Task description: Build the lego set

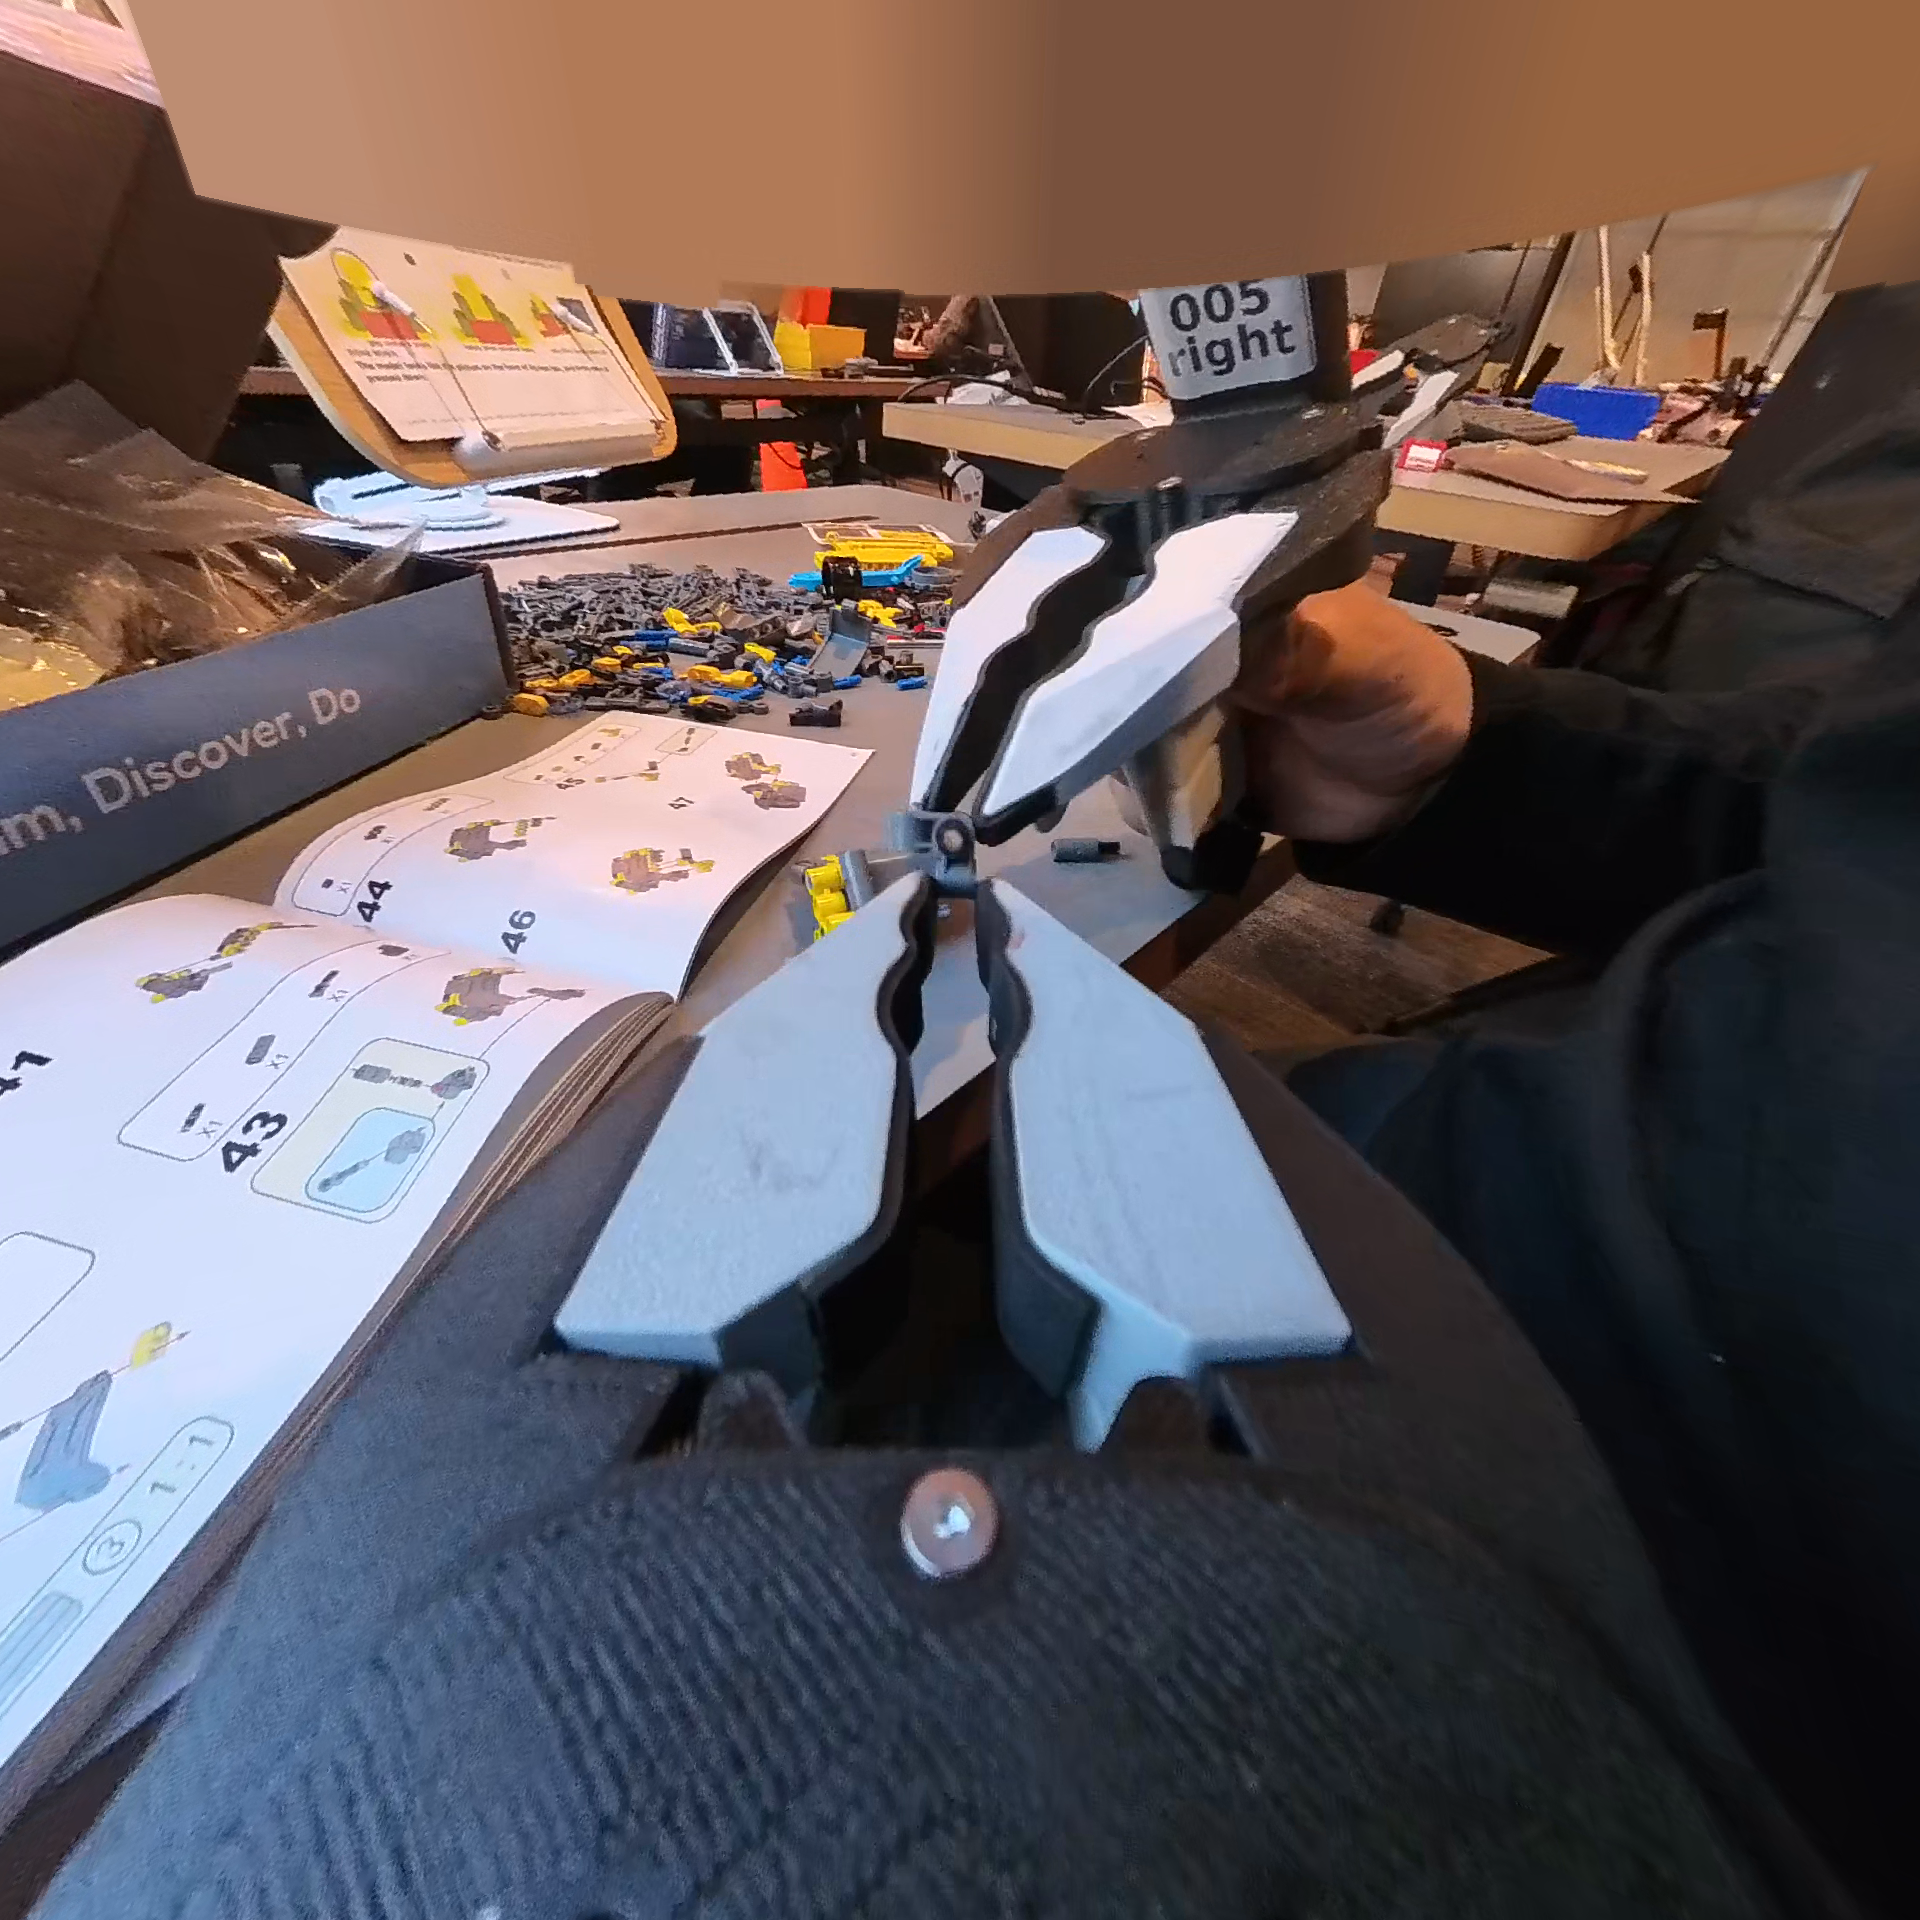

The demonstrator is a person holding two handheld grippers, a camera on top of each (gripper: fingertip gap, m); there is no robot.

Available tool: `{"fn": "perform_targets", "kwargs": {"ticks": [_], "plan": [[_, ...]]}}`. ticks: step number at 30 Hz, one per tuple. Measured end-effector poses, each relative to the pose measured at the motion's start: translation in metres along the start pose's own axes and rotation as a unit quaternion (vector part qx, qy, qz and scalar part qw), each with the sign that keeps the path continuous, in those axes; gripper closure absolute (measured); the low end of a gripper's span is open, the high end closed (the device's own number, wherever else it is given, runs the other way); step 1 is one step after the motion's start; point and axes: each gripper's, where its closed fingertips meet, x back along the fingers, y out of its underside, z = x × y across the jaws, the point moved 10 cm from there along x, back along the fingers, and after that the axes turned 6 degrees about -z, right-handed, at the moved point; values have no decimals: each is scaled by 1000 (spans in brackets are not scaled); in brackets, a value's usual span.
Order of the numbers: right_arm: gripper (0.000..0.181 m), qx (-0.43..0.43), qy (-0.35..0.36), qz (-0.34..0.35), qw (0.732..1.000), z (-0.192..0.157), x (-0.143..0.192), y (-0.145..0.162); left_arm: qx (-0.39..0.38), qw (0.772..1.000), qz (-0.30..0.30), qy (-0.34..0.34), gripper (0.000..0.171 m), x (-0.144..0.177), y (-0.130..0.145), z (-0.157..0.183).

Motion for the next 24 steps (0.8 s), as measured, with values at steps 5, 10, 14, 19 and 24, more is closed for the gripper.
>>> {"fn": "perform_targets", "kwargs": {"ticks": [5, 10, 14, 19, 24], "plan": [[172, -5, -1, 0, 1000, -1, 1, 2, 1, 1000, -1, 4, 166, 0, 0, 1], [166, -7, 7, -7, 1000, 3, 4, 3, 3, 1000, 9, 2, 166, 3, -3, 0], [166, -5, -3, -11, 1000, 3, 1, 2, 13, 1000, 13, 16, 165, 3, -2, -1], [174, 8, -24, -5, 1000, 0, -1, 0, 17, 999, 25, 37, 166, 6, -2, -4], [176, 16, -24, -6, 1000, -1, 4, 1, 22, 998, 35, 54, 166, 5, -3, -4]]}}
